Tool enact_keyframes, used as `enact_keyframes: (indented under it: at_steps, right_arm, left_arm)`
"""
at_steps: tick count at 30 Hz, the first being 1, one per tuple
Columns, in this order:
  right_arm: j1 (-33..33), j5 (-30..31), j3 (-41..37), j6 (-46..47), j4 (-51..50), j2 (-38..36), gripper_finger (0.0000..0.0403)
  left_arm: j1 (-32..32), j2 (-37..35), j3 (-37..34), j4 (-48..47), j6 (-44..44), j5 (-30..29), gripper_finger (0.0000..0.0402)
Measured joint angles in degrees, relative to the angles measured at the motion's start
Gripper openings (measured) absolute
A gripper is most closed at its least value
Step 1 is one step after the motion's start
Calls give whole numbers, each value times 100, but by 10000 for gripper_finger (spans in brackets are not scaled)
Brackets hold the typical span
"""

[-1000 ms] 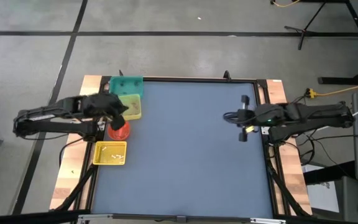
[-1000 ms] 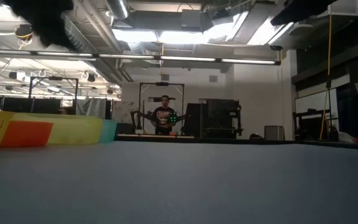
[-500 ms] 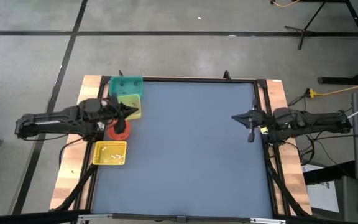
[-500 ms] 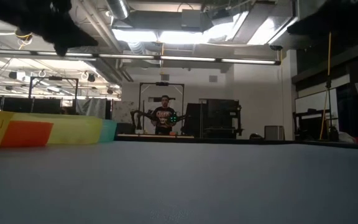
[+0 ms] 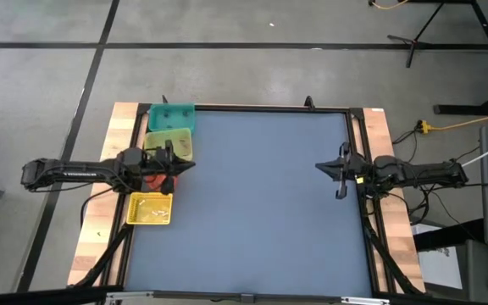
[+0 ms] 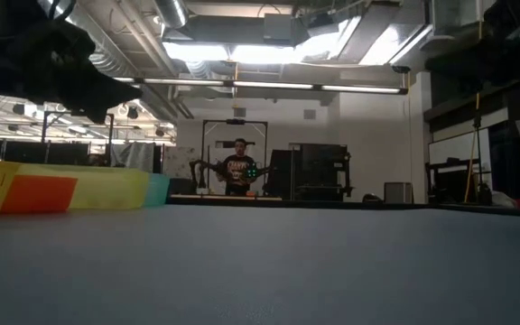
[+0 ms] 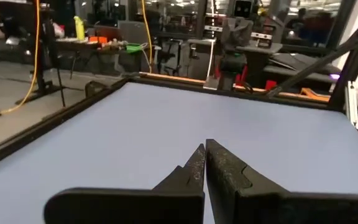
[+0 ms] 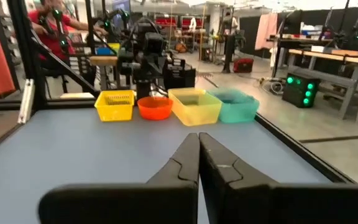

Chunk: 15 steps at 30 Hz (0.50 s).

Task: Sort Halloween decoration
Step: Return to Home Position

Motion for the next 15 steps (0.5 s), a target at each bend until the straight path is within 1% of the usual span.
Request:
enact_keyframes:
  at_steps: [6, 11, 15]
  right_arm:
    - [0, -254, -289, 44, 42, -409, 4]
    - [0, -338, -632, 358, 91, -644, 4]
    - [0, -480, -878, 432, 469, -706, 4]
  left_arm:
    - [0, 0, -21, 37, 440, 227, 0]
    - [0, 1, -21, 32, 579, 265, 0]
    - [0, 2, -21, -49, 694, 265, 0]
